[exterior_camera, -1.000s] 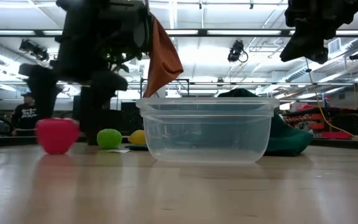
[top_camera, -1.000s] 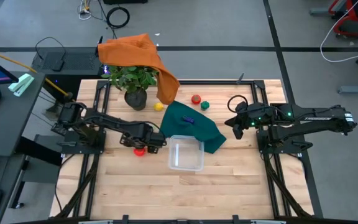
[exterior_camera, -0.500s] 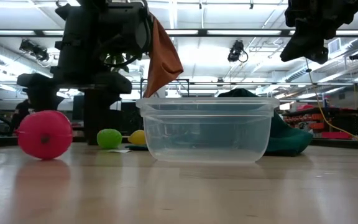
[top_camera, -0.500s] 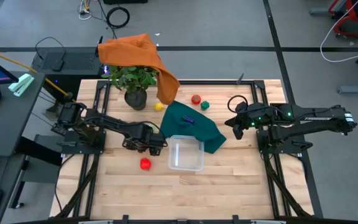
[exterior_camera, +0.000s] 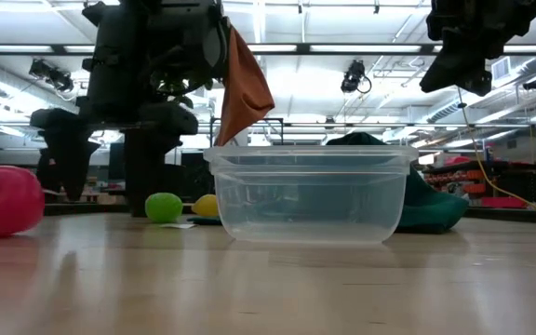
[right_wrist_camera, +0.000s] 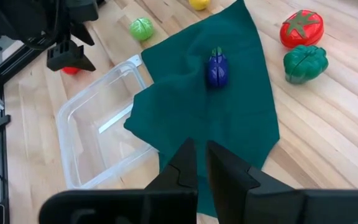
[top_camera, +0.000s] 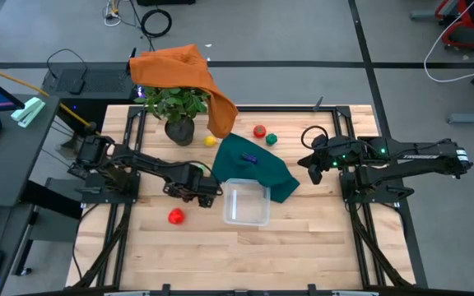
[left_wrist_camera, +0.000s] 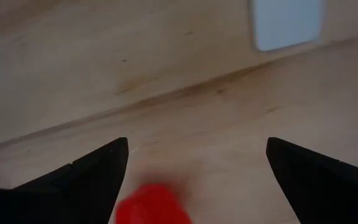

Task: Pick and placing Produce into tupperware
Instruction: Put the apple into the transparent basket

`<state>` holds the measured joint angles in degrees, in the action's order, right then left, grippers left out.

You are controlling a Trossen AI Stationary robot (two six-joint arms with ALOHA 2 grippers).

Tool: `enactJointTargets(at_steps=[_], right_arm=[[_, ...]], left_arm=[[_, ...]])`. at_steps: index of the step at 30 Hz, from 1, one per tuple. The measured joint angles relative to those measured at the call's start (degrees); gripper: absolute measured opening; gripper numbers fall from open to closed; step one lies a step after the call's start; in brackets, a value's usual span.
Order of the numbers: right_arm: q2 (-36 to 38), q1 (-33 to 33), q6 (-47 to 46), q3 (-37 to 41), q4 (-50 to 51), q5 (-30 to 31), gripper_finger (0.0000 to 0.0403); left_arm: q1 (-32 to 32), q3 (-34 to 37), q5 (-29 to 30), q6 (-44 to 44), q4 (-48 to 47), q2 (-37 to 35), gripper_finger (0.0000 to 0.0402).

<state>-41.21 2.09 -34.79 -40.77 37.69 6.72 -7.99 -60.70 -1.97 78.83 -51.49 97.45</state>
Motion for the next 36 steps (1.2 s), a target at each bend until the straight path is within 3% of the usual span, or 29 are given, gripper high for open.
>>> enactJointTargets(at_steps=[11,26,36], right_arm=[[0.0,0.0,0.3,0.0,0.0,0.0,0.0003],[0.0,0.0,1.8,0.0,0.0,-1.1,0.0003],[0.0,0.0,8.4,0.0,-0.9,-9.8,0.0003]], left_arm=[[-1.7,-7.4,-0.1,-1.3,-14.1,-1.1,0.0389],[-16.6,-8.4,-0.7,20.2,-13.4,-7.2,0.0389],[-20.4,-8.4,10.9,24.4,-9.8,-6.6,0.0389]])
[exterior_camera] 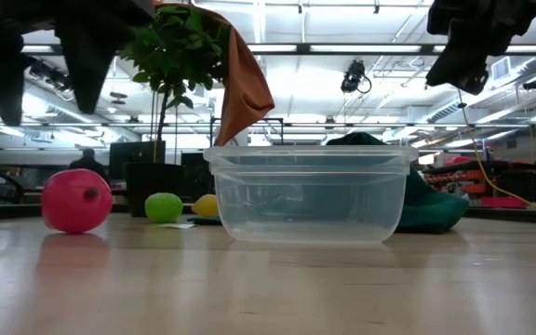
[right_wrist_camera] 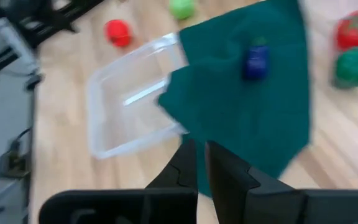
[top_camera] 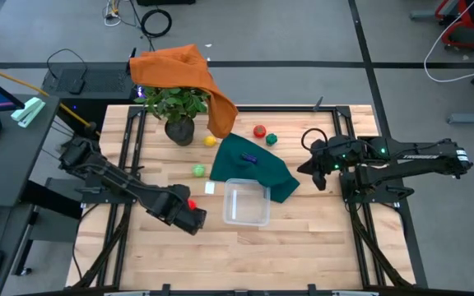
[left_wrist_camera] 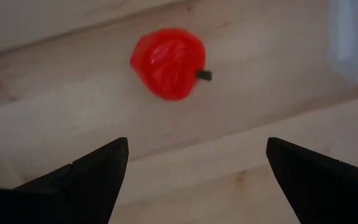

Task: Pick and placing Produce into tupperware
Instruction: Put the apple into the transparent basket

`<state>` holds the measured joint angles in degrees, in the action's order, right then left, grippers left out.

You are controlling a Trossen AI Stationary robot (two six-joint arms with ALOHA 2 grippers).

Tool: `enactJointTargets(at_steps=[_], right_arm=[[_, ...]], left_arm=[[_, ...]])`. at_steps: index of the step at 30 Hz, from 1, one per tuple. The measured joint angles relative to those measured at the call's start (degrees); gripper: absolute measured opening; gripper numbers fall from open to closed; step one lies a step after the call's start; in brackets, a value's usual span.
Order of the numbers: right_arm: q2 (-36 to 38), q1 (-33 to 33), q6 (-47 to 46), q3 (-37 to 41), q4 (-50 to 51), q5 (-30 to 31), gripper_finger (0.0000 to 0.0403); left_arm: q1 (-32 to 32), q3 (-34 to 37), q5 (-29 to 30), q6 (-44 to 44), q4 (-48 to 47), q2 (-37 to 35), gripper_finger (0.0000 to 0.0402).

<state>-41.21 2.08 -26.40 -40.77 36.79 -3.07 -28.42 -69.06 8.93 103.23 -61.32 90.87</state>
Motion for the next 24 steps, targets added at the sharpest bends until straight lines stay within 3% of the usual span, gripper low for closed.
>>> enactJointTargets(at_steps=[3,12,24], right_arm=[[0.0,-0.8,2.8,0.0,-1.9,-3.5,0.0003],[-1.6,-8.5,7.2,0.0,-6.8,-3.8,0.0024],[-8.6,-14.8,6.8,0.0,-15.6,-3.4,0.0129]], left_arm=[[0.0,0.0,1.7,-0.6,0.0,0.2,0.0389],[0.2,0.1,6.5,-3.6,0.3,1.0,0.0389],[-0.2,0.1,14.3,-4.6,-0.1,1.0,0.0389]])
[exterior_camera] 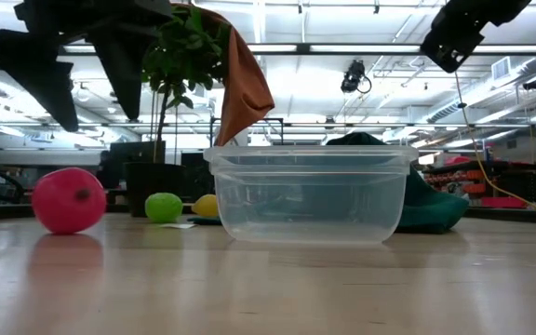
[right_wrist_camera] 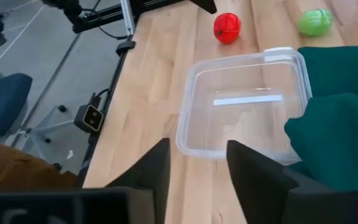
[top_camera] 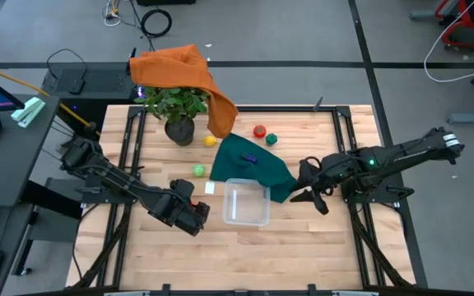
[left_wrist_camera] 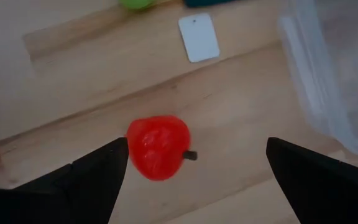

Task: Pick and placing Produce into tupperware
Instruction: Put the apple into the transparent basket

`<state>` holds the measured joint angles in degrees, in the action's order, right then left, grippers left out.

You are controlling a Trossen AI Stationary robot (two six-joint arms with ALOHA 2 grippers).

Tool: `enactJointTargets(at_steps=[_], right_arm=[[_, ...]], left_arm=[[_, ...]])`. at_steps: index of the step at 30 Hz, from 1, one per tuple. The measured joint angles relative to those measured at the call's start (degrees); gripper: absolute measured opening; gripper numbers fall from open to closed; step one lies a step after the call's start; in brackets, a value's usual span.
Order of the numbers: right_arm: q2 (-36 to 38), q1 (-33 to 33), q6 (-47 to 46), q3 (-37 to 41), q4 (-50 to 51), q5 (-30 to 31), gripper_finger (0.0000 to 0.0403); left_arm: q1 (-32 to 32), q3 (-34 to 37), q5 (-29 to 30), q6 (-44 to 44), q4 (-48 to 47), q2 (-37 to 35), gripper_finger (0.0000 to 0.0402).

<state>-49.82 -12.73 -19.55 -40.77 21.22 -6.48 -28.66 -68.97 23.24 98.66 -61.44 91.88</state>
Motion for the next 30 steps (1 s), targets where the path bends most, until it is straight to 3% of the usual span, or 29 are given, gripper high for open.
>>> enactJointTargets(at_steps=[8,18,30], right_arm=[[-1.4,-0.1,-1.8,0.0,-0.6,0.8,0.0166],[-1.4,-0.1,-3.9,0.0,-2.7,1.9,0.0168],[-1.4,-0.1,-4.9,0.0,-2.9,2.1,0.0179]], left_arm=[[0.0,0.0,-0.9,4.4,-1.5,0.1,0.0389],[0.2,0.0,-8.4,7.3,-0.5,5.1,0.0389],[0.2,0.0,-8.7,11.9,-0.1,6.1,0.0399]])
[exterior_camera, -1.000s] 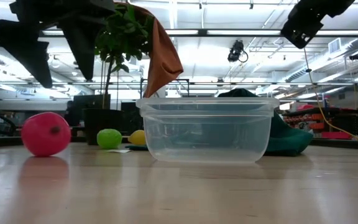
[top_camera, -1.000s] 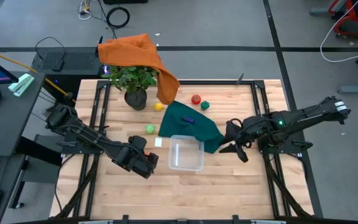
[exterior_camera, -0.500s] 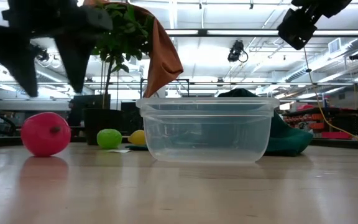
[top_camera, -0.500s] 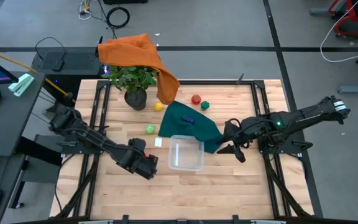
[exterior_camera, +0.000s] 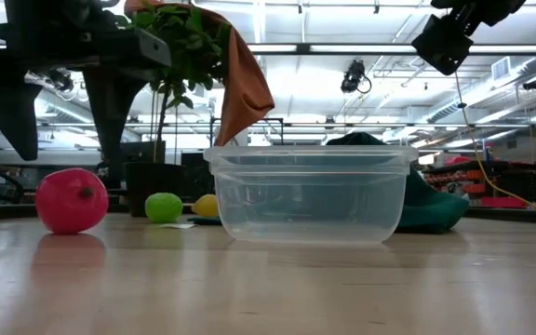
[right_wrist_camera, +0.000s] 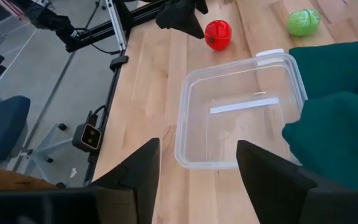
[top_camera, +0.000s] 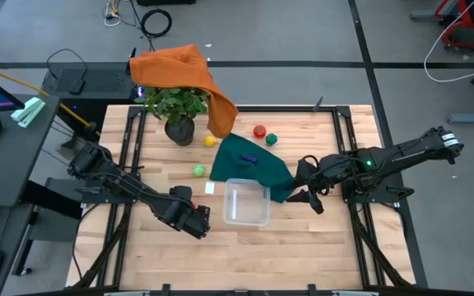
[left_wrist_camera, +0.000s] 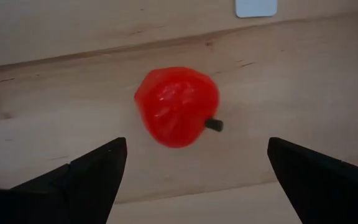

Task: Pick and placing Produce into tupperware
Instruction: Put the apple into the transparent basket

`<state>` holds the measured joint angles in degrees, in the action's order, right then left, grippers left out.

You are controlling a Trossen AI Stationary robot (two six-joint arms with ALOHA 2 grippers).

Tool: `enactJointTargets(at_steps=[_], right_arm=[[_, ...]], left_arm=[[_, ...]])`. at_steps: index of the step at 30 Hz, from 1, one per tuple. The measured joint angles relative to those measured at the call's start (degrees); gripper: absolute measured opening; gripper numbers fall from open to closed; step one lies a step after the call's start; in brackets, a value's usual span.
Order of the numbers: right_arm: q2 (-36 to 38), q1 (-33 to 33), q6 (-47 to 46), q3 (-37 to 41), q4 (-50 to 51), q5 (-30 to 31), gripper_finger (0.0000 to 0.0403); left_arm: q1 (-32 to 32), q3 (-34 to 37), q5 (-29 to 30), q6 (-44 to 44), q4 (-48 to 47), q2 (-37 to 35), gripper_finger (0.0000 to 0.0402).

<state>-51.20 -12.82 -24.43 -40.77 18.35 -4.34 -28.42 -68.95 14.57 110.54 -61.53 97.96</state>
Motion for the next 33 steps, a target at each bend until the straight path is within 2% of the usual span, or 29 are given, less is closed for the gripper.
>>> enactJointTargets(at_steps=[33], right_arm=[[-0.3,0.0,-1.0,0.0,-2.2,0.0,0.0183]], left_arm=[[2.9,0.0,-0.1,-0.5,0.7,9.6,0.0399]])
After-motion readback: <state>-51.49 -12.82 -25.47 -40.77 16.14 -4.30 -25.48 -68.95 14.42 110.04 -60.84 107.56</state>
